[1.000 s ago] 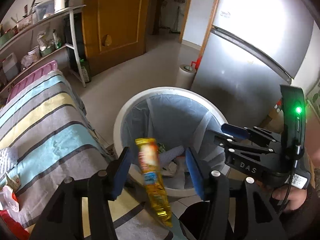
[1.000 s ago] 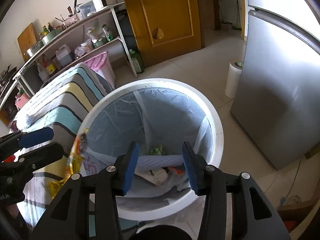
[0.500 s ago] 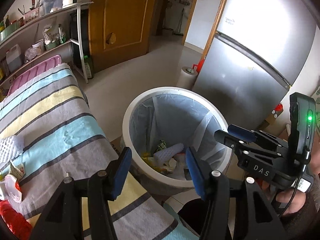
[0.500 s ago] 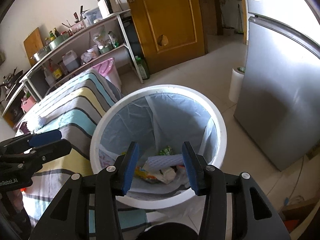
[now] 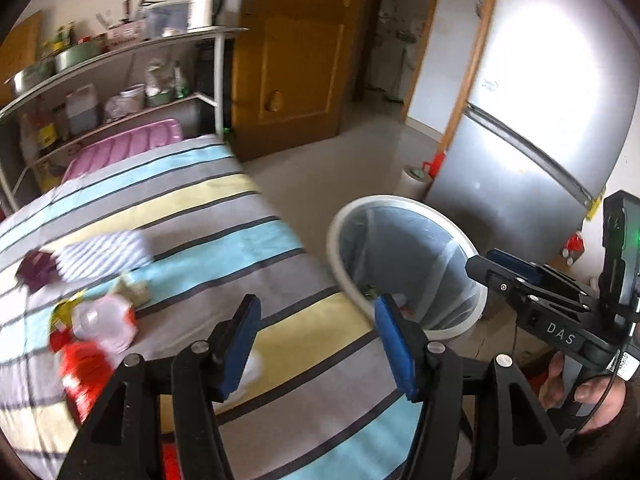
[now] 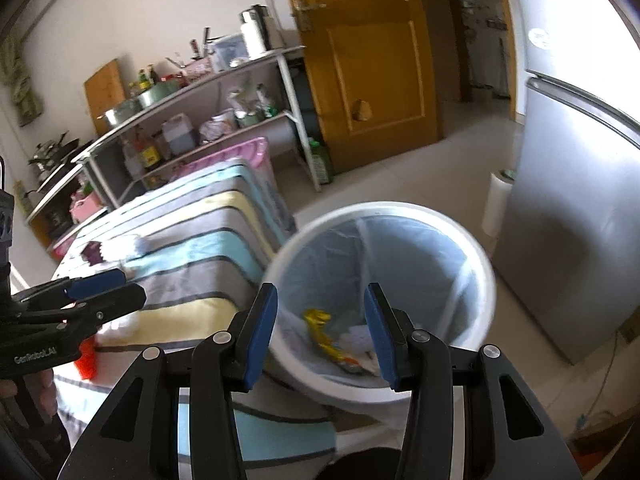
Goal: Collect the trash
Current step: 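Move both tools back over the table toward remaining trash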
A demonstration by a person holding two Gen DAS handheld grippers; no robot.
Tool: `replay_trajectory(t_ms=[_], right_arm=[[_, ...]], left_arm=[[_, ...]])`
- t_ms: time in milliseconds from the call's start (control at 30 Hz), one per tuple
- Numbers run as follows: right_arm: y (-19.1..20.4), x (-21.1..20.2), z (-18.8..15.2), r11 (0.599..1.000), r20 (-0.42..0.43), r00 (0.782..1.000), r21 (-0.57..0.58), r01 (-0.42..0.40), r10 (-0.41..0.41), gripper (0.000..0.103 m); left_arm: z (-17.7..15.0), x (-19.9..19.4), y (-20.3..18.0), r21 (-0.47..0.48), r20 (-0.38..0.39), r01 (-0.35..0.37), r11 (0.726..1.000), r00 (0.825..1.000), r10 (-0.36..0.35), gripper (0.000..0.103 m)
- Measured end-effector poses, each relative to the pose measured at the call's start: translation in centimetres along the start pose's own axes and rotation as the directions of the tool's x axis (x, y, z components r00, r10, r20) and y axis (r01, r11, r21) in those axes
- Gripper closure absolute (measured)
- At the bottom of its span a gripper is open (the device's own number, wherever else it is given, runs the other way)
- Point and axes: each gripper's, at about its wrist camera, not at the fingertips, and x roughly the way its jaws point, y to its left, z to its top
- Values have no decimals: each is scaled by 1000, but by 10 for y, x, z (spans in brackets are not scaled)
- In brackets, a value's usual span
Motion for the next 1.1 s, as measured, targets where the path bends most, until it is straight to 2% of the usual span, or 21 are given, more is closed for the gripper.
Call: replay_trajectory(t_ms=[200, 333, 533, 900, 1000, 1100], right_arm=[[40, 6, -4, 996, -10, 997, -49, -78, 78, 57], [67, 12, -6, 988, -25, 992, -82, -129, 127, 57], [103, 21, -11, 974, -45, 983, -132, -183, 179, 57], [152, 51, -28, 951, -150, 961, -172, -255, 231, 57], [162, 63, -34, 952, -200, 952, -153, -266, 233, 57], [174, 72, -39, 948, -233, 946, -172, -266, 223, 57]], left_arm=[[-18, -35, 47, -78, 40, -100, 992, 994, 103, 38], [-31, -56, 73, -107, 65, -187, 977, 979, 194, 36], [-51, -72, 107, -177, 62, -231, 957, 968, 245, 36], [-85, -82, 149, -265, 15, -261, 928, 961, 275, 36], [-90, -77, 155, -278, 0, -249, 928, 966, 259, 35], [-92, -72, 161, -303, -3, -201, 932, 978, 210, 35]])
